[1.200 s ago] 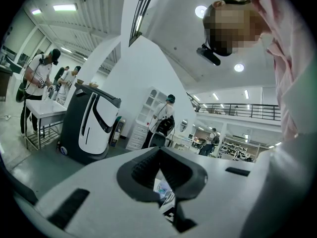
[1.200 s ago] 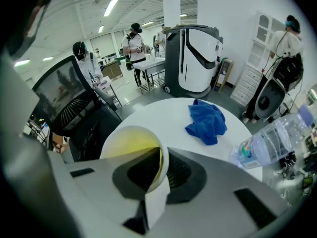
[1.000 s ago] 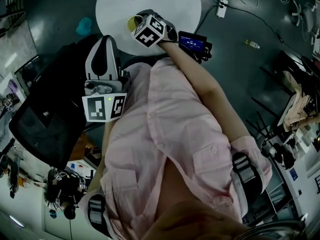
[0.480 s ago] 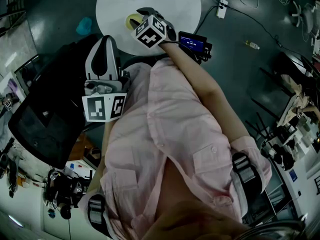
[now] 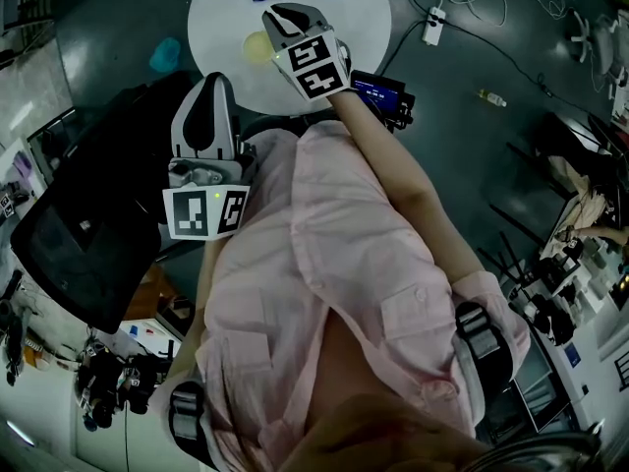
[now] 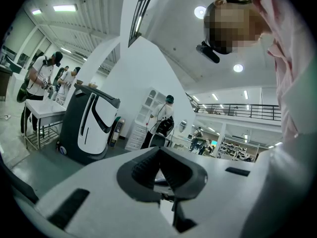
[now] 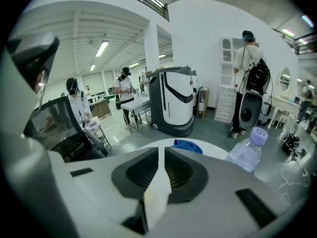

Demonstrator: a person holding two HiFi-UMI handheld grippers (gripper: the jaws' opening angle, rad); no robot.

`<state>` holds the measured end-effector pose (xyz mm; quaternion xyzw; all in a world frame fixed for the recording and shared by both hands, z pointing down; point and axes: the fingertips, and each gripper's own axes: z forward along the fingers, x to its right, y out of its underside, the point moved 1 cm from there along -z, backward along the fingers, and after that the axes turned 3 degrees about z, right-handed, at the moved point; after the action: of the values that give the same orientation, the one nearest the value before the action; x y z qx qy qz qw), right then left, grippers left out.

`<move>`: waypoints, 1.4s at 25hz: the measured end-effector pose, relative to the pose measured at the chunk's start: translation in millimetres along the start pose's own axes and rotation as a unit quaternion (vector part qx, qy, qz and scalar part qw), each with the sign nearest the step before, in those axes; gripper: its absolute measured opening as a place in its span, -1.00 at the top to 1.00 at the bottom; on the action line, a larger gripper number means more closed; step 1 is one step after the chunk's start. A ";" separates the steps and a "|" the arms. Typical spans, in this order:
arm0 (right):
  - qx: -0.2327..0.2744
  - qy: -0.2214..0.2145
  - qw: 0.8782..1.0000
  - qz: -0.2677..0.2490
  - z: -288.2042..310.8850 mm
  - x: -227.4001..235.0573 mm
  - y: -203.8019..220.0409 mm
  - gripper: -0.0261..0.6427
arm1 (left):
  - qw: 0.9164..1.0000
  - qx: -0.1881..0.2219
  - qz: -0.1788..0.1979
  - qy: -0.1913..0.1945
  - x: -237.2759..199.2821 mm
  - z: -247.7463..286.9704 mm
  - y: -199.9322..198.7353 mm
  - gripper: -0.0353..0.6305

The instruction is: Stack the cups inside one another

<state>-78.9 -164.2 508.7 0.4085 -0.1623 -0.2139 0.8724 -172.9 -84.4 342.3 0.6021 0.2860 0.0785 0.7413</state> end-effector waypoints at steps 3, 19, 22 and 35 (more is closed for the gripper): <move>0.047 -0.005 0.999 0.026 -20.4 8.9 -16.8 0.80 | 1.000 0.003 0.002 0.004 13.6 1.1 2.3 0.85; 0.187 0.028 0.978 0.083 -170.6 73.0 -20.0 0.81 | 0.998 0.013 0.014 0.052 104.4 20.6 33.1 0.85; 0.196 0.045 0.975 0.089 -192.2 87.7 -11.1 0.81 | 0.998 0.019 0.020 0.061 121.7 24.6 37.1 0.85; 0.215 0.047 0.971 0.097 -247.5 101.5 20.4 0.82 | 0.995 0.014 0.057 0.075 175.2 36.9 55.0 0.85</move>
<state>126.3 -44.6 383.8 0.5781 -0.2022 -0.0693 0.7875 3.2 -20.5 340.2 0.6201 0.3068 0.1619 0.7037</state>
